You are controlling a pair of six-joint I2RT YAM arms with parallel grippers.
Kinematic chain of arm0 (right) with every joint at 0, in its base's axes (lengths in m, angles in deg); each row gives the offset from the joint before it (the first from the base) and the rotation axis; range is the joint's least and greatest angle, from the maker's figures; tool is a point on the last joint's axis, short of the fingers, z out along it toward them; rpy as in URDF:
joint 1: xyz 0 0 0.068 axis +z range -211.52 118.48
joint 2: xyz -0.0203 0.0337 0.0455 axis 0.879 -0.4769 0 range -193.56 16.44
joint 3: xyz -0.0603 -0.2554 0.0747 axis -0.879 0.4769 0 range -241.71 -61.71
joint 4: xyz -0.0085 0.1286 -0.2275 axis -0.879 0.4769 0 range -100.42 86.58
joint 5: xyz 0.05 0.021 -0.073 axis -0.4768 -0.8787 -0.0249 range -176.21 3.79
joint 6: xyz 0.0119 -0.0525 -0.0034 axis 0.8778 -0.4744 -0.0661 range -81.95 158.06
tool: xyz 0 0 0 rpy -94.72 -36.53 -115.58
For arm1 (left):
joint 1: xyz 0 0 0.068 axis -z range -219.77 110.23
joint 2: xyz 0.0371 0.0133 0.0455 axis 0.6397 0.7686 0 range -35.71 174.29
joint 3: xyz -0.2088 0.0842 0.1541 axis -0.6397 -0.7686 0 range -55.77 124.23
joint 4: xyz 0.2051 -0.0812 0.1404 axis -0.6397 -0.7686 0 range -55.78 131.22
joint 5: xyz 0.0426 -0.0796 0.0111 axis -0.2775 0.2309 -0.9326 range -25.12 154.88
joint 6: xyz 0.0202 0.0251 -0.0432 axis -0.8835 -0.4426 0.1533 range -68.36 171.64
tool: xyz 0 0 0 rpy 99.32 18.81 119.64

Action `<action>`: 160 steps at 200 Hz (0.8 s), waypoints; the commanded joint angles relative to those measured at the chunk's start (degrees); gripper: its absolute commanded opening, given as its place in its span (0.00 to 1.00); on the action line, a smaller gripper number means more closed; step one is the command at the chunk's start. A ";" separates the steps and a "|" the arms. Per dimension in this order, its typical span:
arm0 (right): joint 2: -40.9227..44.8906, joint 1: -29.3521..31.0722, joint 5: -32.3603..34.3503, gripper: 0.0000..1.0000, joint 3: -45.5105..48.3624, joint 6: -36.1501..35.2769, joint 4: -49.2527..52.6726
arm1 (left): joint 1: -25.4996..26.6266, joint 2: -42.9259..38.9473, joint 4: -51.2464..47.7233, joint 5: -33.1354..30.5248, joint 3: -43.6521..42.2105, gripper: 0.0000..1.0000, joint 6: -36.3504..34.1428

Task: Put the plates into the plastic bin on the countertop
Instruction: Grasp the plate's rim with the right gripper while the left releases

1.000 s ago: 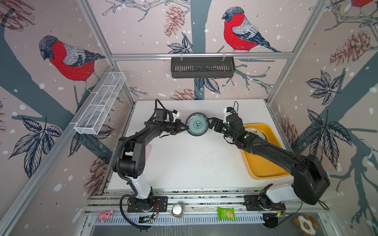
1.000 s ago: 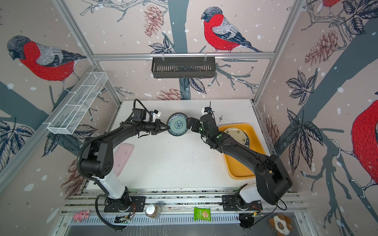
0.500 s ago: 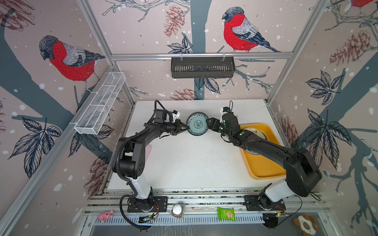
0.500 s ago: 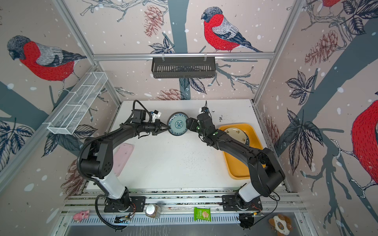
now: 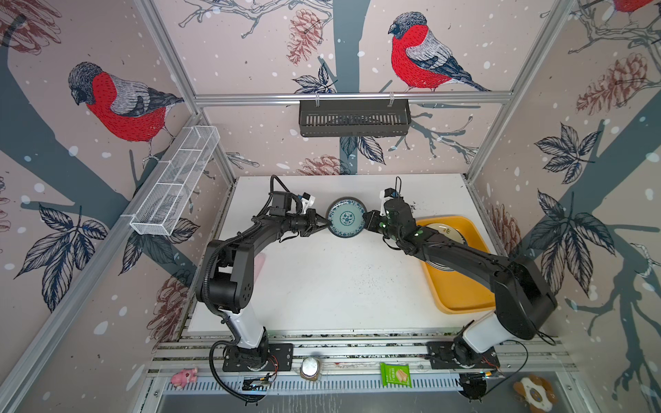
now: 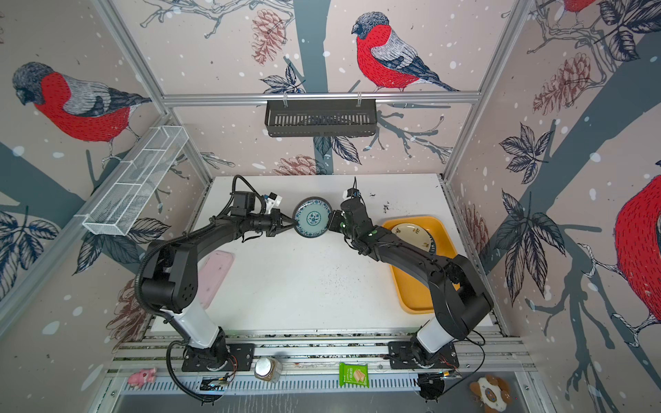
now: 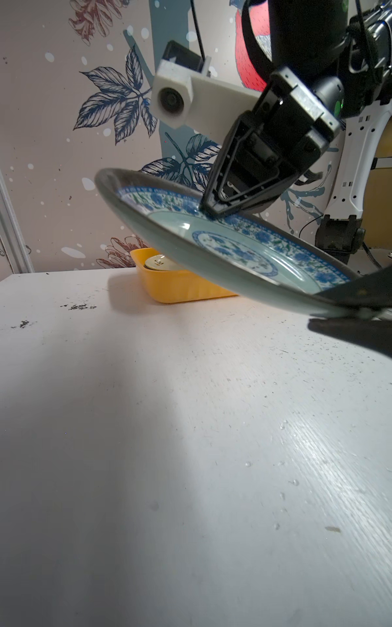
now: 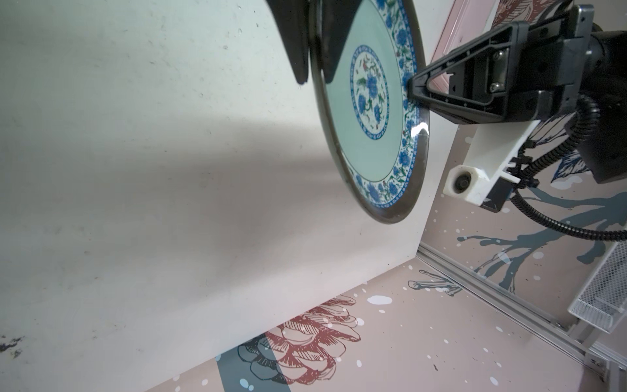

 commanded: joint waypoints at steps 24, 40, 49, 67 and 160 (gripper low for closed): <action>-1.21 -0.08 0.69 0.03 -1.32 1.37 0.66 | -0.03 0.32 2.50 2.08 -0.21 0.05 -0.19; -1.47 -0.08 0.77 0.02 -1.71 1.19 1.05 | -0.03 0.39 2.52 2.09 -0.23 0.10 -0.16; -1.56 -0.08 0.87 0.02 -1.92 1.19 1.24 | -0.12 0.39 2.44 2.01 -0.21 0.16 -0.18; -1.51 -0.08 1.04 0.02 -2.10 1.18 1.33 | -0.32 0.24 2.60 2.21 -0.19 0.33 -0.14; 0.58 -1.52 3.80 0.02 -1.84 0.75 3.61 | -1.70 -6.96 1.72 -6.31 -1.09 0.97 -3.71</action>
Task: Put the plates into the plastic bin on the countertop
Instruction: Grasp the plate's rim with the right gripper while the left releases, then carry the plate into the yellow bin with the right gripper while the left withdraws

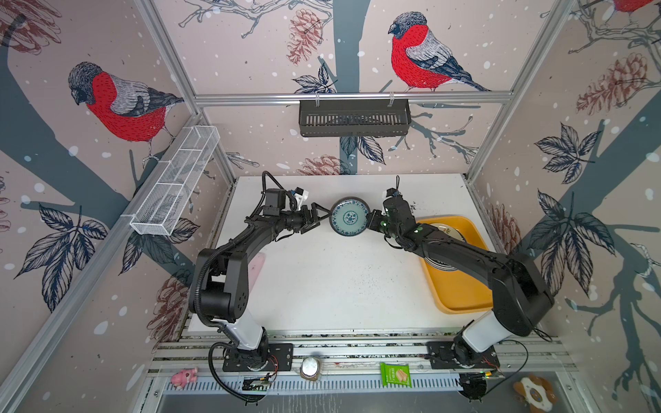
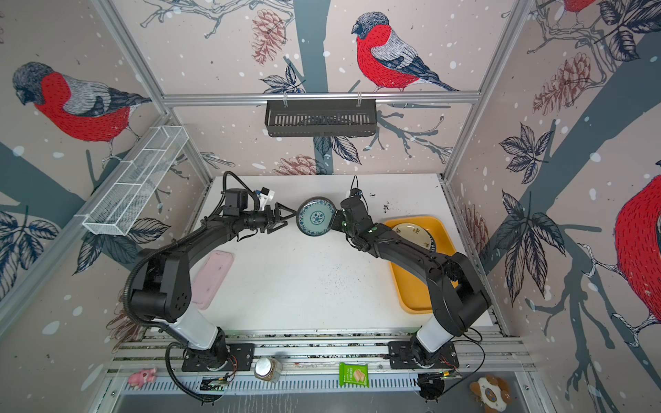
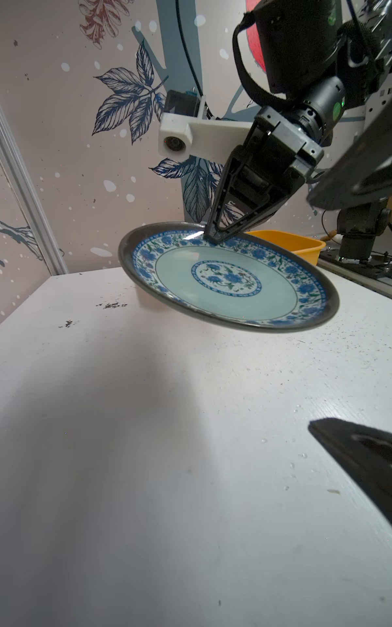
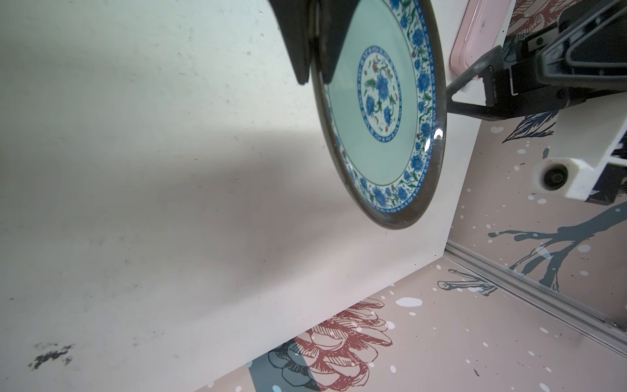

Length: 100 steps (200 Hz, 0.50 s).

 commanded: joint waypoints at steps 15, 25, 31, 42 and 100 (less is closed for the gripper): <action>1.65 -0.87 1.86 0.02 0.20 0.21 -0.23 | -0.12 -2.91 3.67 -0.52 -1.14 0.97 -1.15; 1.78 -1.14 1.86 0.02 0.30 0.30 -0.05 | -0.12 -3.52 4.76 -0.58 -1.78 0.97 -0.52; 1.88 -1.25 1.89 0.02 0.46 0.42 -0.05 | -0.13 -3.50 4.98 -0.32 -1.83 0.97 -0.43; 2.12 -1.43 1.90 0.02 0.80 0.65 -0.18 | -0.13 -3.39 5.09 -0.11 -1.90 0.97 -0.28; 3.76 -2.53 2.83 0.02 1.71 1.42 0.33 | -0.17 -3.20 6.48 0.96 -2.37 0.97 0.52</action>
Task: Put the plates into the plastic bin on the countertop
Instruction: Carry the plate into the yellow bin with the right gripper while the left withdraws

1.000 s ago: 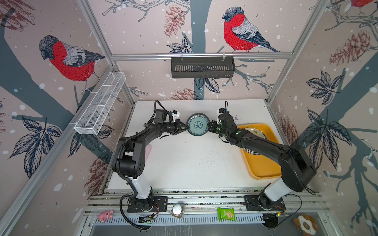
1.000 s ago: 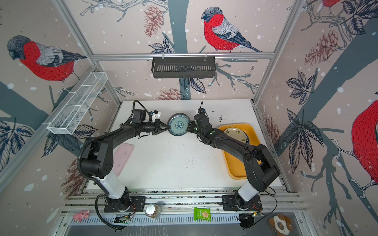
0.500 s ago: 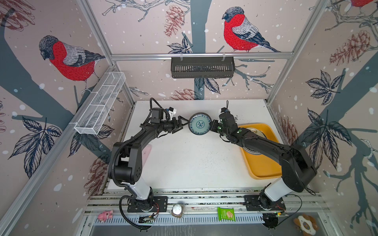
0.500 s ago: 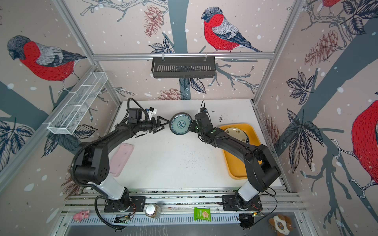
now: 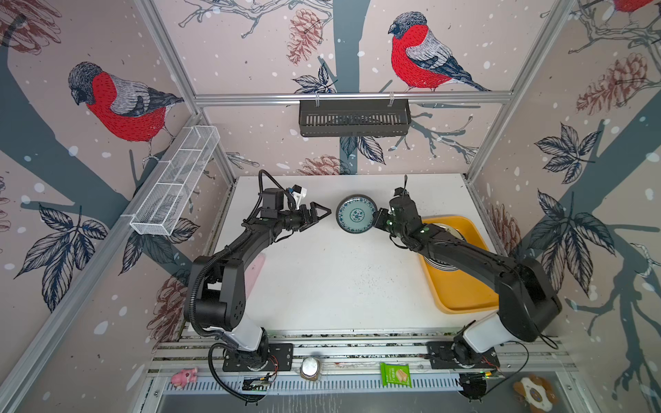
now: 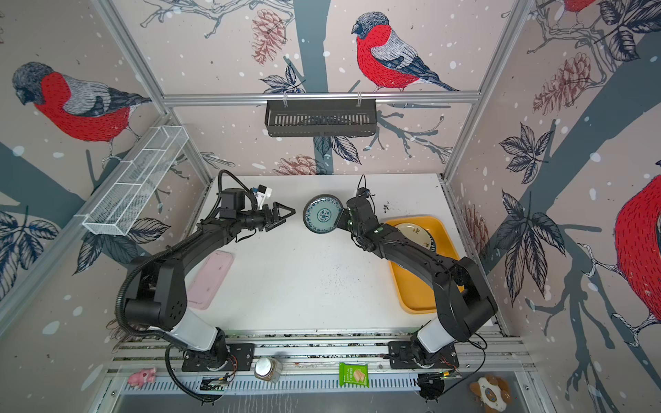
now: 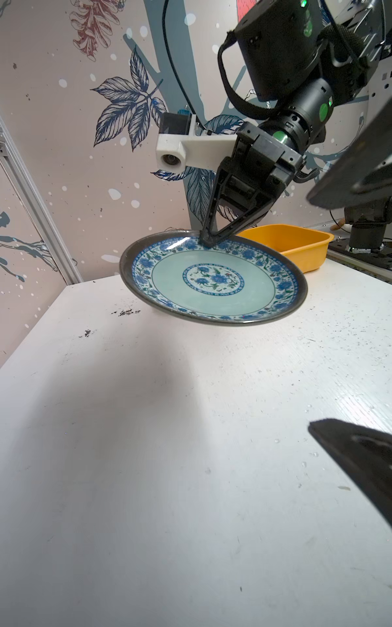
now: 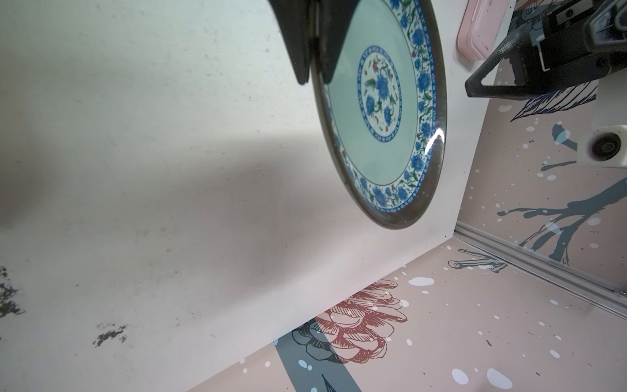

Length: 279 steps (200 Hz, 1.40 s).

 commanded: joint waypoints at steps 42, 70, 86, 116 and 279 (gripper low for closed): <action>4.09 -4.15 3.15 0.02 1.56 3.46 2.23 | 0.44 -0.58 5.30 4.71 -0.44 0.97 0.52; 7.55 -7.32 3.98 0.01 4.88 6.55 3.45 | 1.94 -0.43 6.36 6.54 -0.49 0.97 0.32; 10.46 -9.37 4.63 0.01 7.57 8.00 3.88 | 3.08 -0.43 6.30 7.66 -0.16 0.97 -0.48; 17.29 -13.20 7.51 0.01 12.65 10.54 6.51 | 5.90 -0.27 4.62 8.50 0.54 0.97 -2.86; 39.10 -32.80 4.86 0.01 28.22 10.24 13.66 | 12.93 0.72 -7.17 2.88 4.50 0.97 -13.05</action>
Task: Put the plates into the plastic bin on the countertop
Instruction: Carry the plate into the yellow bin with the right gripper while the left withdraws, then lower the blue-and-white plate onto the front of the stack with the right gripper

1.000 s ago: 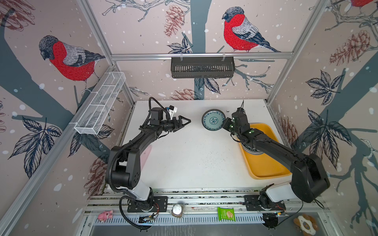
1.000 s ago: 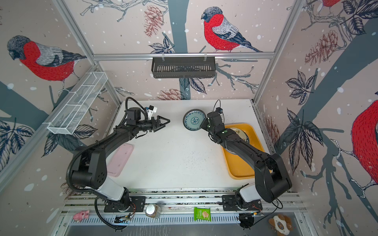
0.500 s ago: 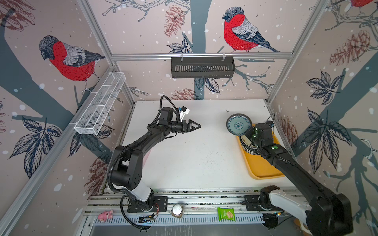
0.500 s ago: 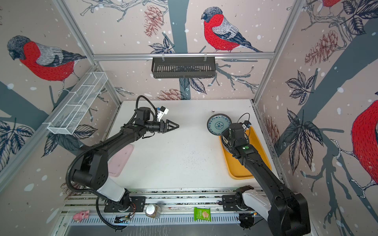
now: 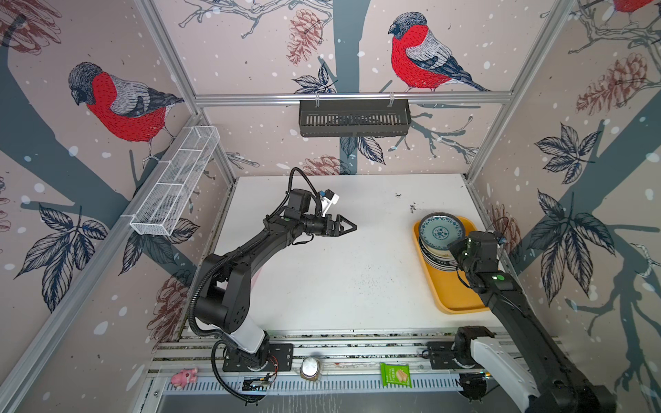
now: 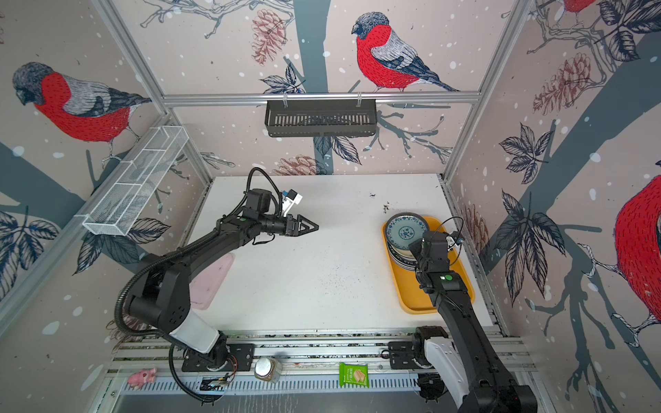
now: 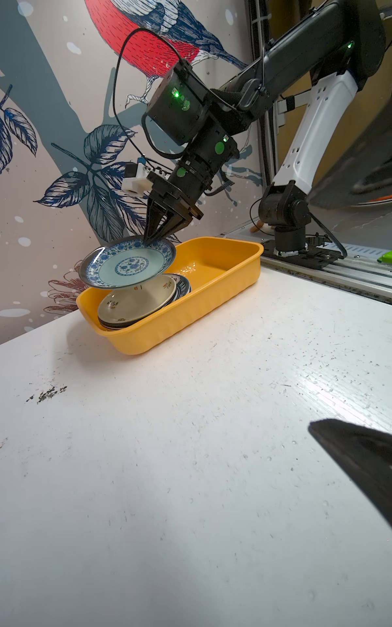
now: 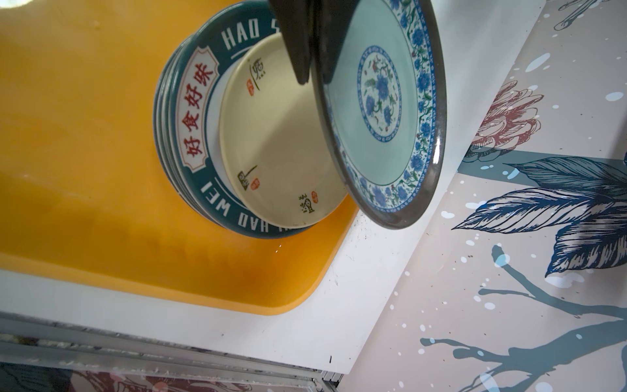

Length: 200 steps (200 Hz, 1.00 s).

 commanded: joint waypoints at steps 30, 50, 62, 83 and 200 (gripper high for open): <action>-2.22 -2.55 -1.53 0.01 0.48 -2.39 -2.56 | 0.20 0.21 -0.59 -0.13 0.46 0.97 -1.23; -3.65 -3.56 -1.51 0.01 0.57 -3.09 -3.14 | 0.12 0.37 -0.68 -0.35 0.39 0.97 -1.26; -4.58 -4.12 -1.61 0.01 0.65 -3.61 -3.62 | 0.15 0.43 -0.77 -0.53 0.48 0.97 -1.35; -6.00 -5.04 -2.14 0.01 0.83 -4.41 -4.69 | 0.19 0.61 -0.85 -0.69 0.48 0.97 -1.40; -11.98 -8.47 -6.92 0.01 1.32 -6.45 -8.66 | 0.19 1.22 -1.36 -1.34 0.58 0.97 -1.74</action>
